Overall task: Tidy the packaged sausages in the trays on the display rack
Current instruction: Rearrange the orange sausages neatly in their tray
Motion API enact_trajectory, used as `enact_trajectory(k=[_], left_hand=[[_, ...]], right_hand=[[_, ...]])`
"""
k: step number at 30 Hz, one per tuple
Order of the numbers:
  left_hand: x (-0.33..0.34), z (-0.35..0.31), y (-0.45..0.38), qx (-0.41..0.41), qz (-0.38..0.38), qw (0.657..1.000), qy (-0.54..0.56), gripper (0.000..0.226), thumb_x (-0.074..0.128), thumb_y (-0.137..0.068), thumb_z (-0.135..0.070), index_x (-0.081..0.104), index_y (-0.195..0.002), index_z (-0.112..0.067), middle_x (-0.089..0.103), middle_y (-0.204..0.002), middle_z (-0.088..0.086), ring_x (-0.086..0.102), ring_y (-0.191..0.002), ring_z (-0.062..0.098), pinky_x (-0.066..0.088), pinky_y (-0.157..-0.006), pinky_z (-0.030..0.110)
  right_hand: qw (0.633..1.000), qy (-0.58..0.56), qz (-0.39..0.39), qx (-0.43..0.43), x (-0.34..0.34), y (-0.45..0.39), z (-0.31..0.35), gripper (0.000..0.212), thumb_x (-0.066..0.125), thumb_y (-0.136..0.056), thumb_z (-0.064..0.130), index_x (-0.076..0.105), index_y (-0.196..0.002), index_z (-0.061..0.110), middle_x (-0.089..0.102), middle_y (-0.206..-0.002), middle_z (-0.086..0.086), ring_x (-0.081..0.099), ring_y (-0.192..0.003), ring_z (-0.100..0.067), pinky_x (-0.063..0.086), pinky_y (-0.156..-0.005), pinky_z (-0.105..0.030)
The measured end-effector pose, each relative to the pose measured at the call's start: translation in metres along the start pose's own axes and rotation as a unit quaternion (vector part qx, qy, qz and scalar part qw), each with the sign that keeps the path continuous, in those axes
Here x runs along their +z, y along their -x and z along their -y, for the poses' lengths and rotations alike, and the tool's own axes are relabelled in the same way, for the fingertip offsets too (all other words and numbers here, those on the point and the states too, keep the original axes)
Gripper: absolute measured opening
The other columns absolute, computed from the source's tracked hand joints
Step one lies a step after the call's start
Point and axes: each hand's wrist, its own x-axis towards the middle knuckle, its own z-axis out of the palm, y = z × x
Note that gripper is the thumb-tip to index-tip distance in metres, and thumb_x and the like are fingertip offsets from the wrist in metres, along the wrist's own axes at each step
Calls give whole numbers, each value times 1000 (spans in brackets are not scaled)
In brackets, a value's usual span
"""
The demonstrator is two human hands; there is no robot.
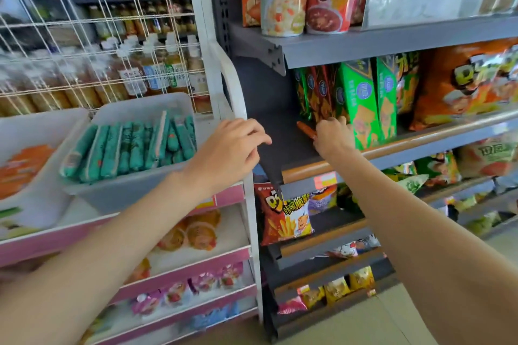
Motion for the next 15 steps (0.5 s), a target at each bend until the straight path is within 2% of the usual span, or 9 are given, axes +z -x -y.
enact_trajectory(k=[2,4,6,8,10,12,15], left_hand=[[1,0,7,-16,-25,1000,8,28,45,-85,-6,67,-101,-12,62,-98,3,58,-95,21,43,-87,34],[2,2,17,-36,-69,997,20,31,39,-86,-11,67,-100,-11,63,-97,3,57,-95,18,39,-90,27],[-1,8,29,-71,-115,990,44,34,37,-85,-13,67,-99,-10,63,-96,4,56,-93,17,34,-89,23],[-5,22,40,-119,-153,979,64,33,38,-84,-13,67,-99,-9,62,-98,6,56,-92,16,34,-87,22],[-14,40,52,-156,-171,971,65,34,37,-83,-15,66,-100,-10,62,-100,6,53,-92,13,33,-87,22],[-27,62,67,-180,-184,965,50,33,39,-83,-16,67,-100,-9,61,-100,6,51,-93,13,35,-85,24],[-55,100,97,-224,-208,951,34,34,39,-82,-16,66,-101,-10,61,-100,5,52,-91,14,40,-82,28]], right_hand=[[997,-65,-50,-4,-5,10,3,26,46,-92,16,62,-109,3,58,-115,-19,44,-111,-38,38,-90,-43],[974,-180,-136,-15,-13,29,14,26,47,-87,9,63,-106,4,61,-107,-18,47,-102,-37,41,-83,-43],[927,-288,-231,-68,-26,51,35,25,46,-85,5,62,-103,3,63,-98,-15,49,-94,-34,43,-78,-43],[882,-340,-293,-145,-44,69,62,23,46,-83,2,61,-100,3,62,-93,-11,49,-90,-27,42,-73,-33],[861,-351,-302,-212,-61,78,93,22,47,-83,0,60,-101,3,61,-93,-9,46,-89,-20,37,-68,-23],[853,-344,-289,-265,-73,81,127,22,48,-83,-1,59,-102,2,60,-92,-9,46,-88,-20,36,-66,-20],[849,-340,-236,-328,-79,77,184,22,47,-83,0,58,-103,2,60,-94,-11,50,-90,-24,34,-73,-21]])
